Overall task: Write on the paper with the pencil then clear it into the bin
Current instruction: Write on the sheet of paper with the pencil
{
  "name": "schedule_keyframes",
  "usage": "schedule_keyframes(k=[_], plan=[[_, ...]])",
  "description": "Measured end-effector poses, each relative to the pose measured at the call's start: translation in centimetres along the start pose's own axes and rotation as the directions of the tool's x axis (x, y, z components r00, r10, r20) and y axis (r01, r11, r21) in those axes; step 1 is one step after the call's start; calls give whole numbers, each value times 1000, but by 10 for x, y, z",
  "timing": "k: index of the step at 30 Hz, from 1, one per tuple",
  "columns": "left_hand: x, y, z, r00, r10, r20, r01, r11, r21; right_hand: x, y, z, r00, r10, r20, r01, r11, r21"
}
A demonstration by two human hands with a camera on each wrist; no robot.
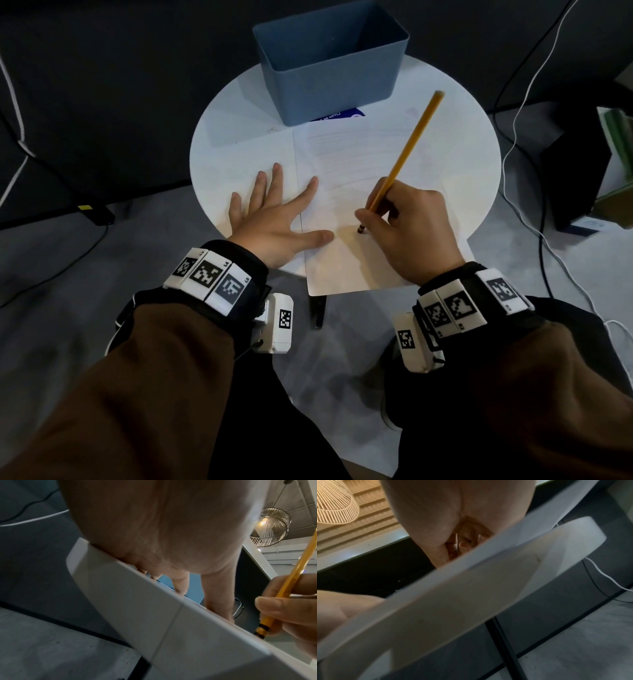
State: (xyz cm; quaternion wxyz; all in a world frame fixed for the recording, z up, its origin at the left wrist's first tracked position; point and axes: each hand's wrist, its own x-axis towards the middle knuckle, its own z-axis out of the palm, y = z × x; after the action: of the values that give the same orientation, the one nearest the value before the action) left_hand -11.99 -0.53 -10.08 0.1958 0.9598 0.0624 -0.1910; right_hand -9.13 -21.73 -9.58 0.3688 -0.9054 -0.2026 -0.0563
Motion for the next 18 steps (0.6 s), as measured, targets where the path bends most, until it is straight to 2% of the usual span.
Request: schedule_keyframes(k=[7,12,14,18], plan=[[0,-1,0,1000,0,3,0,1000,-8,5,19,-22,987,107,-121,-114,992,-52],[0,-1,0,1000,5,-4,-5,1000,-7,2,3,-5,998,12,-60,-11,1000,15],[1,-1,0,1000,0,-3,0,1000,-1,2,4,-3,999,26,-40,-26,1000,-2],[0,-1,0,1000,-1,3,1,1000,-4,6,16,-15,992,84,-96,-87,996,-27]])
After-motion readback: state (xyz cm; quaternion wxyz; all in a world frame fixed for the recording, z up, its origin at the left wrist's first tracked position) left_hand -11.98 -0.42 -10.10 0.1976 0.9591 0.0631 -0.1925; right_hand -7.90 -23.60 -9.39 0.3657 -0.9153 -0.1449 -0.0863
